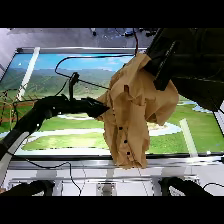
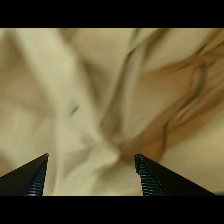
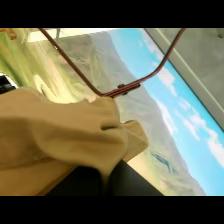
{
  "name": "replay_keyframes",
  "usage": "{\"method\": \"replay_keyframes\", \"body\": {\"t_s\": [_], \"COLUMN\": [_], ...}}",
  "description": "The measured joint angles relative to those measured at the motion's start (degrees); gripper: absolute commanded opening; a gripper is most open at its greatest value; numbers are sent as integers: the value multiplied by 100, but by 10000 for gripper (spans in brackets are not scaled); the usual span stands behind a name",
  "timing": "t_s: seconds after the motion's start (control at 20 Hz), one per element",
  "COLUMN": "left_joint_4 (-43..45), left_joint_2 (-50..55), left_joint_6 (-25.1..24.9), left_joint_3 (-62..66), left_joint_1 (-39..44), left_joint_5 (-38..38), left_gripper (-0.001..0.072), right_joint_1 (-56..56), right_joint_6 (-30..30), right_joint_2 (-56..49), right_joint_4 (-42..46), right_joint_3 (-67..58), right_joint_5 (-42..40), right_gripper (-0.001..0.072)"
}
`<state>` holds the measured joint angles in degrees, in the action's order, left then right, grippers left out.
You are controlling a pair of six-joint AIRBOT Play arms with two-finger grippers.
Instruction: Fold the clothes and pants, and hang the long-sleeved shirts on hangers.
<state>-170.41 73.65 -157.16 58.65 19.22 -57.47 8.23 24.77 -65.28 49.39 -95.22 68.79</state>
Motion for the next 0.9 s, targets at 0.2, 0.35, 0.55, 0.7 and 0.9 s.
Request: {"method": "replay_keyframes", "body": {"t_s": [0.2,0.35,0.55,0.7,0.9], "left_joint_4": [-44,-50,-57,-59,-61], "left_joint_2": [157,284,551,721,780], "left_joint_6": [-87,-140,-188,-219,-227], "left_joint_3": [256,319,348,356,358], "left_joint_1": [164,216,240,245,184], "left_joint_5": [87,120,170,199,404], "left_gripper": [649,646,482,34,35], "right_joint_1": [-2,-2,-2,0,0], "right_joint_6": [0,-2,-13,-17,-28], "right_joint_2": [2,2,15,22,22], "right_joint_4": [-133,-282,-382,-422,-428], "right_joint_3": [0,0,0,0,0], "right_joint_5": [260,435,619,691,807], "right_gripper": [29,29,29,29,29]}}
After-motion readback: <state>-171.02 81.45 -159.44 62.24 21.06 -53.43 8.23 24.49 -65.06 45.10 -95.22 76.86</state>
